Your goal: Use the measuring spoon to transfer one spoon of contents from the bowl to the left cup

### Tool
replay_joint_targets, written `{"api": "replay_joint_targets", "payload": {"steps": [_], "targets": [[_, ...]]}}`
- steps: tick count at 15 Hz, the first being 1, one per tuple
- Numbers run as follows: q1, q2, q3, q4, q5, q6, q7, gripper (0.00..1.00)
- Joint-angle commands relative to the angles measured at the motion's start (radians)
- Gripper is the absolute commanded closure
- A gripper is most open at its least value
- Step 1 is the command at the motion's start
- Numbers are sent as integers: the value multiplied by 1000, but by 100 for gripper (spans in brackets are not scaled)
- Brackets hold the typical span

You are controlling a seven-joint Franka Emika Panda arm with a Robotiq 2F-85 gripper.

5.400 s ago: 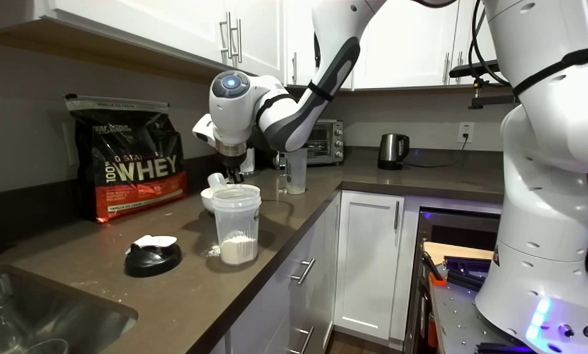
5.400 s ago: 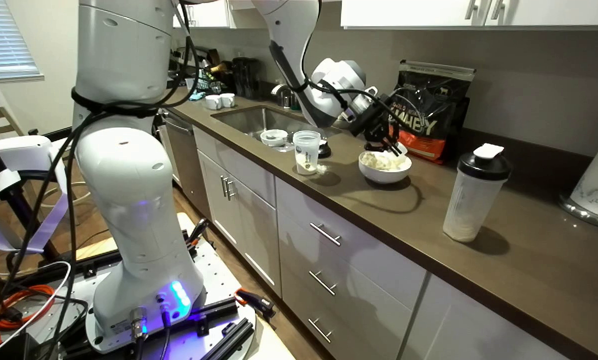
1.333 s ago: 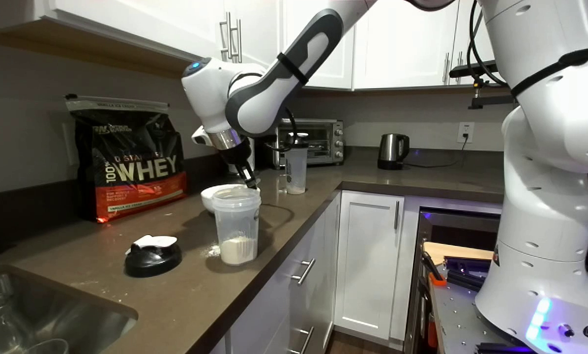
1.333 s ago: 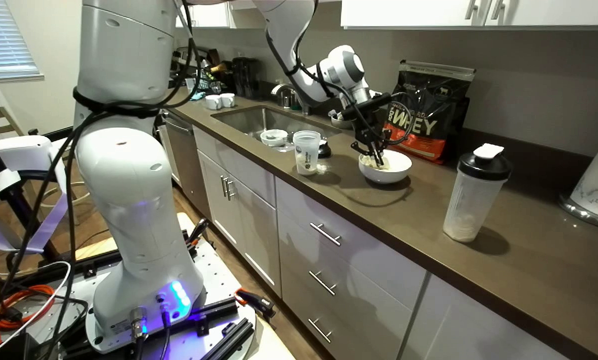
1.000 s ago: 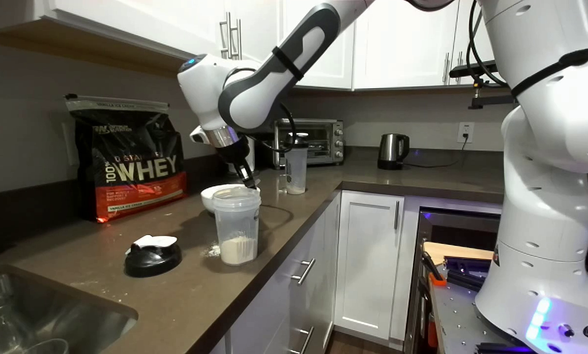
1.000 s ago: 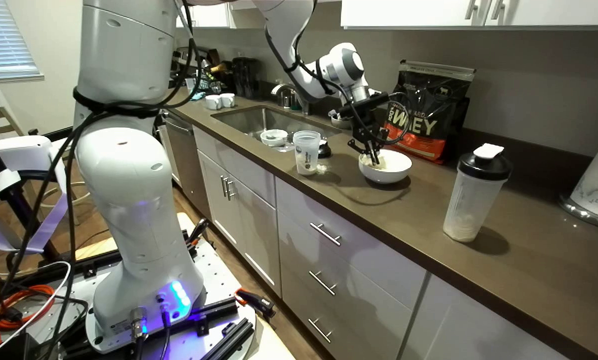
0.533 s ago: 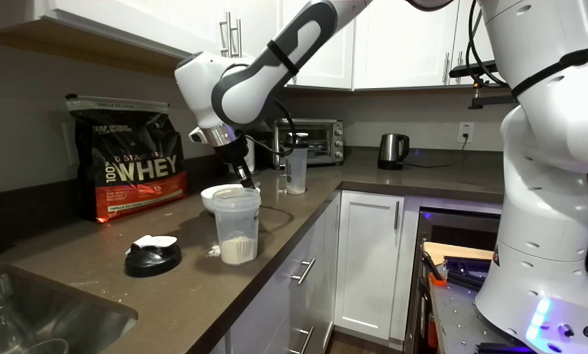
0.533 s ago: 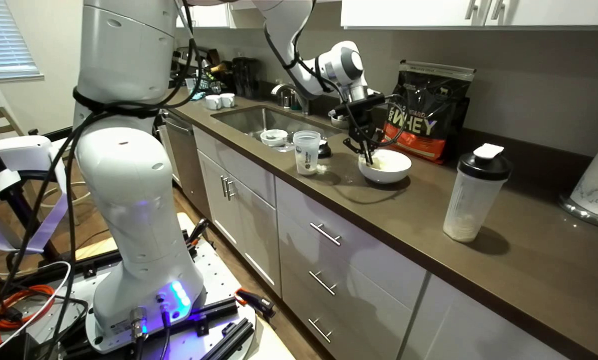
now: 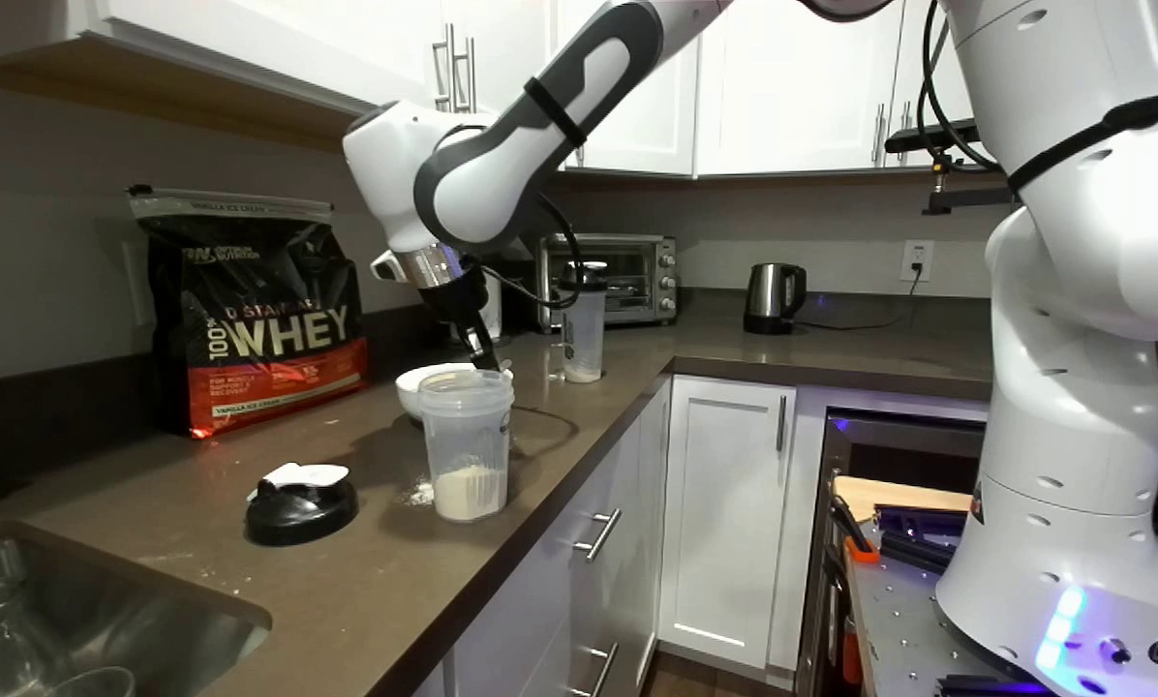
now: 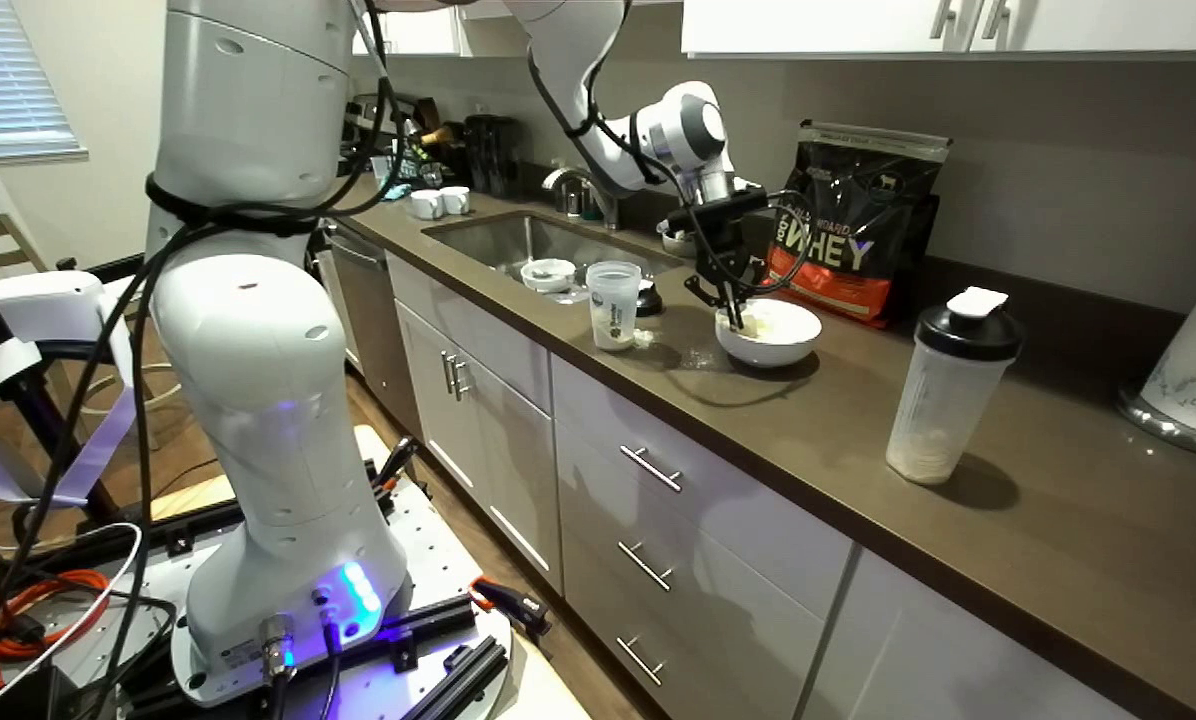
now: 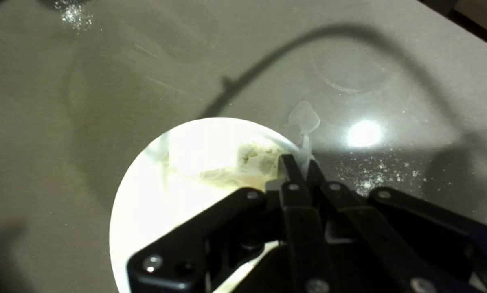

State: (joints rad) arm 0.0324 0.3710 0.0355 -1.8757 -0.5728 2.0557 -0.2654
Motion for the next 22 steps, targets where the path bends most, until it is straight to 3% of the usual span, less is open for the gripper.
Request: {"api": "replay_joint_targets", "payload": {"steps": [1, 11, 22], "targets": [[15, 1, -18, -14, -41, 30, 22, 99], [8, 53, -47, 65, -75, 19, 36, 99], [10, 103, -48, 159, 38, -67, 76, 99]]}}
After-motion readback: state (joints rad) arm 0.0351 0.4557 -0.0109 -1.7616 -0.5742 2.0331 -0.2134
